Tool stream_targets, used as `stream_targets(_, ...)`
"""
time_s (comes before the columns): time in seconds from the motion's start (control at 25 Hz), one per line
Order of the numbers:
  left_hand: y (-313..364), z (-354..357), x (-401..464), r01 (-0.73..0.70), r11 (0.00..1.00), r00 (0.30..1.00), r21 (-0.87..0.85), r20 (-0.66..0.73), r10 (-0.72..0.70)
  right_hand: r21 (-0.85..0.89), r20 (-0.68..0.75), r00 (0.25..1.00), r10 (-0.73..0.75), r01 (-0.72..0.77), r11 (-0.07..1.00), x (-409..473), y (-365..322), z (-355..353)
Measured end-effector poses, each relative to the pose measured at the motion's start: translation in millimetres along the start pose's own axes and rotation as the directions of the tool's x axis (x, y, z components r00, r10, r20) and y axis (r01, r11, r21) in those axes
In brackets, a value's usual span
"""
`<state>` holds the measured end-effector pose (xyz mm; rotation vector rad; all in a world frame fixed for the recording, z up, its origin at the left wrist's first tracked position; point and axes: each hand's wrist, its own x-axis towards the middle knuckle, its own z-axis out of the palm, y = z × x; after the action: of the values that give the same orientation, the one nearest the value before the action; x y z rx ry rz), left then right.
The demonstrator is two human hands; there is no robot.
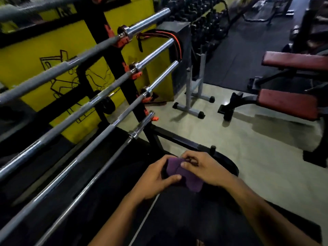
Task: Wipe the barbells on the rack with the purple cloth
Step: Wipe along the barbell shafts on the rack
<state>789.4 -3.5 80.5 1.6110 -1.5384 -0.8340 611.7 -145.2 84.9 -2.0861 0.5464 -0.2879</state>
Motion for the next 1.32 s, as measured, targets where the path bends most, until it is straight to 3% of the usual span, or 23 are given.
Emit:
stream_targets(0.08, -7.6, -7.0, 31.7, 0.007, 0.992, 0.989, -0.125, -0.144, -0.025, -0.136, 0.003, 0.993, -0.117, 0.116, 0.984, 44.5, -4.2, -15.8)
stream_targets(0.2, -30.2, -48.3, 88.3, 0.013, 0.985, 0.91, -0.171, -0.405, -0.083, -0.142, -0.319, 0.941, -0.109, 0.066, 0.988, 110.3, 3.5, -34.0)
stream_targets(0.28, -36.5, -86.7, 128.5, 0.052, 0.996, 0.825, -0.066, -0.559, -0.08, 0.148, -0.482, 0.868, 0.121, -0.055, 0.987, 148.6, 0.9, -35.0)
stream_targets(0.32, -34.0, -104.3, 149.6, 0.081, 0.997, 0.794, -0.009, -0.604, -0.07, 0.407, -0.44, 0.852, 0.284, -0.093, 0.909, 167.6, -7.8, -33.5)
stream_targets(0.36, -30.1, -118.7, 170.0, 0.107, 0.994, 0.783, 0.034, -0.619, -0.063, 0.639, -0.312, 0.858, 0.408, -0.128, 0.759, 186.3, -15.5, -28.3)
stream_targets(0.44, -23.5, -145.6, 214.0, 0.111, 0.984, 0.844, 0.136, -0.536, -0.021, 0.879, -0.088, 0.888, 0.452, -0.145, 0.455, 230.9, -33.9, -29.1)
stream_targets(0.56, -9.4, -174.8, 269.6, 0.08, 0.923, 0.965, 0.378, -0.261, 0.023, 0.969, -0.119, 0.886, 0.447, 0.004, 0.249, 293.8, -52.2, -61.2)
stream_targets(0.68, 15.4, -216.7, 315.8, 0.003, 0.791, 0.998, 0.612, -0.056, 0.039, 0.986, -0.167, 0.873, 0.459, 0.141, 0.09, 339.7, -55.3, -110.6)
stream_targets(0.76, 40.8, -260.3, 345.1, -0.084, 0.668, 0.992, 0.739, 0.0, 0.125, 0.966, -0.257, 0.852, 0.456, 0.236, 0.102, 367.3, -53.3, -144.3)
stream_targets(0.88, 82.6, -349.0, 394.7, -0.118, 0.503, 0.949, 0.856, -0.052, 0.311, 0.895, -0.436, 0.786, 0.438, 0.428, 0.124, 417.6, -55.8, -202.7)
stream_targets(1.04, 129.6, -461.7, 448.1, -0.147, 0.399, 0.921, 0.905, -0.021, 0.388, 0.811, -0.583, 0.737, 0.342, 0.555, 0.188, 487.5, -72.6, -262.2)
stream_targets(1.16, 138.4, -520.2, 489.1, -0.066, 0.369, 0.957, 0.927, -0.047, 0.288, 0.686, -0.726, 0.604, 0.33, 0.604, 0.405, 556.4, -83.4, -302.1)
stream_targets(1.32, 118.2, -548.1, 509.0, 0.018, 0.376, 0.991, 0.926, -0.067, 0.119, 0.387, -0.848, 0.524, 0.079, 0.512, 0.767, 652.0, -107.1, -353.8)
